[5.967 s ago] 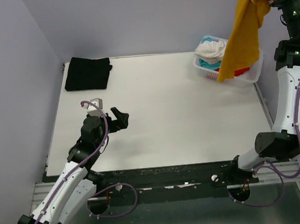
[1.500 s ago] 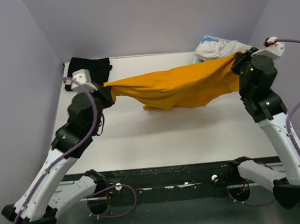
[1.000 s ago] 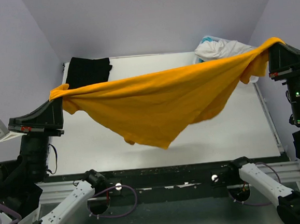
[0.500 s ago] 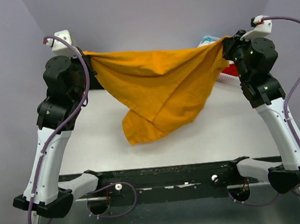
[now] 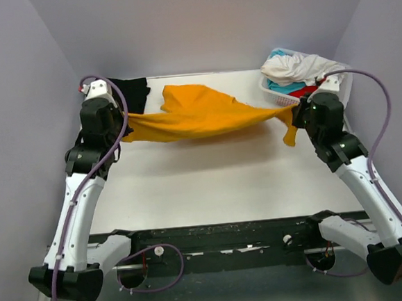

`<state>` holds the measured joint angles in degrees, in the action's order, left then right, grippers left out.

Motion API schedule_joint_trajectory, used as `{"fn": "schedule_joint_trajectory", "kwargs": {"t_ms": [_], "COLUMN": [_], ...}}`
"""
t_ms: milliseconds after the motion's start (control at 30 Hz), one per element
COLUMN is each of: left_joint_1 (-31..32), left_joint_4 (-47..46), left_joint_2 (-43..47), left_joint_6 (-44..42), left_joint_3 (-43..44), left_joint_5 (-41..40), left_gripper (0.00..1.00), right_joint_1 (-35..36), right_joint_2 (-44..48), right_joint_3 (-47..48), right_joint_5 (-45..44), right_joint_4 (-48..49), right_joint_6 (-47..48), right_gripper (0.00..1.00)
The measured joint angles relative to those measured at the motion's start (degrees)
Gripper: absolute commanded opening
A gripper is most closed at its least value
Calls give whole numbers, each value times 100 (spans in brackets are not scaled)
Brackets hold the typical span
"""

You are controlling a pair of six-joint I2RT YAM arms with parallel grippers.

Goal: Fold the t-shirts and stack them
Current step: Flatten out the tshirt

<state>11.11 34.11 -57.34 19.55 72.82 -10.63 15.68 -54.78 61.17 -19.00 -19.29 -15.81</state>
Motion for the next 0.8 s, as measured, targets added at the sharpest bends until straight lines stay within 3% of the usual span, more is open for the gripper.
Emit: {"fn": "schedule_joint_trajectory", "kwargs": {"t_ms": [133,233,500,533,567,600,633,700,733,800], "left_joint_1": [-107,-166,-179,-179,-179,-179,-179,-179,-179,-179], "left_joint_4": [92,109,308,302,315,341,358,459,463,433], "left_joint_2": [-494,-1360,-5611,-5910,-6124,-6284,-6365,-6531,-6540,-6481], "left_joint_6": [92,155,376,396,413,437,455,494,498,507], "left_joint_3": [-461,-188,3217,3442,3587,3696,3773,4024,4079,4054], "left_joint_5": [48,157,197,236,275,328,354,494,542,643], "left_gripper": [0,0,0,4,16,35,50,90,98,99], "right_joint_1": [7,7,2,-4,-13,-24,-31,-44,-50,-59], "right_joint_2": [-334,-673,-2787,-3104,-3338,-3539,-3687,-3897,-3945,-3969], "right_joint_3": [-634,-758,-505,-411,-332,-264,-210,-129,-116,-116], "right_joint_5": [-90,-107,-767,-918,-1058,-1198,-1314,-1471,-1508,-1534], "right_joint_4": [-623,-667,72,212,326,431,509,651,713,763], "right_joint_6": [-212,-221,-221,-236,-262,-286,-310,-363,-396,-396], "right_gripper": [12,13,13,13,14,18,29,67,74,90]}}
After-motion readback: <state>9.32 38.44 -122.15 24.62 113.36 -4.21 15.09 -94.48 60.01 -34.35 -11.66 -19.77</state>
